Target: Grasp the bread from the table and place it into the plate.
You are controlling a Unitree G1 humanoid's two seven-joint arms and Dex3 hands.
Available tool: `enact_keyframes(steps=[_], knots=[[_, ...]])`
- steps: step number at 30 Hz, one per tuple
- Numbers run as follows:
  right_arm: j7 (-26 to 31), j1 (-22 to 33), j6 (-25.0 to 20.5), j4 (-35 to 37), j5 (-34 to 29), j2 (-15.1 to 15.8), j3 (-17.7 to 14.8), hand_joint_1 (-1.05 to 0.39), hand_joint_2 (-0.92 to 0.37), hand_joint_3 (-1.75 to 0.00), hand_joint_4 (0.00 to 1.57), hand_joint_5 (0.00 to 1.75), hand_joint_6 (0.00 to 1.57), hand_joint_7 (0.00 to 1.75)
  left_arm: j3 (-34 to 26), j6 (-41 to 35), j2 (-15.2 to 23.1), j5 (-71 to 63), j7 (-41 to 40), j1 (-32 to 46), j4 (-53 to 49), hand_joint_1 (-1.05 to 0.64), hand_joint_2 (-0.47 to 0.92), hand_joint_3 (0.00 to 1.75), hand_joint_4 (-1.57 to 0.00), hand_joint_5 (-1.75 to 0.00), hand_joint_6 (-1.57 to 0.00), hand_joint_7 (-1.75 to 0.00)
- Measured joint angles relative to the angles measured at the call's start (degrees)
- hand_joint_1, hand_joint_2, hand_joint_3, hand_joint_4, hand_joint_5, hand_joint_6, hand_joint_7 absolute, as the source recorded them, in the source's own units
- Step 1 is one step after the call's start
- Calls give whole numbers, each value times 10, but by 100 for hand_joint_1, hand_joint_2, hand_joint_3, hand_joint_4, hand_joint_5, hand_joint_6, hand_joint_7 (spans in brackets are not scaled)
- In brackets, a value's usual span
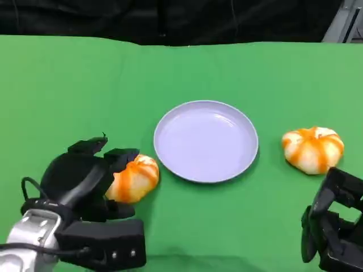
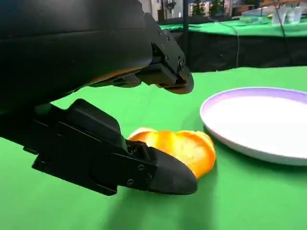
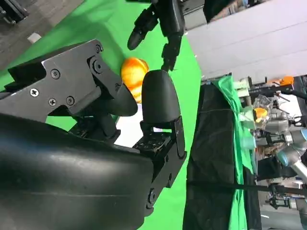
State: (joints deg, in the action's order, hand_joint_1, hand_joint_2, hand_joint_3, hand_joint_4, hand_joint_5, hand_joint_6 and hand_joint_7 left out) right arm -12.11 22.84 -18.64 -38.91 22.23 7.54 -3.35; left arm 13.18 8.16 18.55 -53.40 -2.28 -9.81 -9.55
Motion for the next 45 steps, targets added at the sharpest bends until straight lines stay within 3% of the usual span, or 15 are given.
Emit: enact_keyframes(steps=[7,23,29,30,34,39,40,41,42,43,45], knots=[[-1,2,-3,-3,3,0,-1,-4,-63,-124,93,175,62,175,35,-17,-6,13,-27,-43,-95,-90,92,24,-29,-3,-45,0],[-3,7,1,-6,1,-1,5,-6,-62,-124,93,175,62,175,81,-30,-19,45,-77,-92,-199,-75,92,25,-40,-4,-51,-2],[-2,10,2,-10,1,-2,6,-6,-62,-124,93,175,62,175,90,-31,-18,53,-99,-97,-213,-38,92,29,-57,-7,-64,-4],[-3,11,4,-10,1,-2,7,-6,-62,-123,93,175,62,175,92,-35,-18,52,-104,-97,-213,-15,92,24,-82,-9,-82,-6],[-3,12,13,-7,1,-4,8,-6,-62,-123,93,175,62,175,89,-25,-18,66,-137,-94,-213,-9,92,20,-109,-20,-97,-10],[-7,13,15,-6,1,-4,8,-6,-62,-123,93,175,61,175,77,11,-15,93,-166,-93,-220,-9,92,19,-113,-22,-100,-9],[-7,13,15,-6,1,-4,8,-6,-62,-123,93,175,61,175,77,13,-15,96,-168,-93,-222,-8,88,31,-114,-57,-116,-15],[-7,13,15,-6,1,-4,8,-6,-62,-123,93,175,62,175,77,18,-14,97,-173,-93,-224,-7,84,44,-105,-98,-126,-20],[-6,13,14,-6,1,-4,8,-6,-63,-123,93,175,62,175,75,25,-12,99,-181,-92,-224,-8,76,59,-96,-132,-126,-39],[-6,13,14,-6,1,-4,8,-6,-63,-123,93,175,62,175,71,33,-9,102,-188,-92,-224,-8,71,69,-92,-146,-120,-59],[-4,13,14,-6,1,-4,8,-5,-63,-122,93,175,61,175,62,42,-3,109,-197,-92,-224,-7,64,81,-88,-158,-109,-87]])
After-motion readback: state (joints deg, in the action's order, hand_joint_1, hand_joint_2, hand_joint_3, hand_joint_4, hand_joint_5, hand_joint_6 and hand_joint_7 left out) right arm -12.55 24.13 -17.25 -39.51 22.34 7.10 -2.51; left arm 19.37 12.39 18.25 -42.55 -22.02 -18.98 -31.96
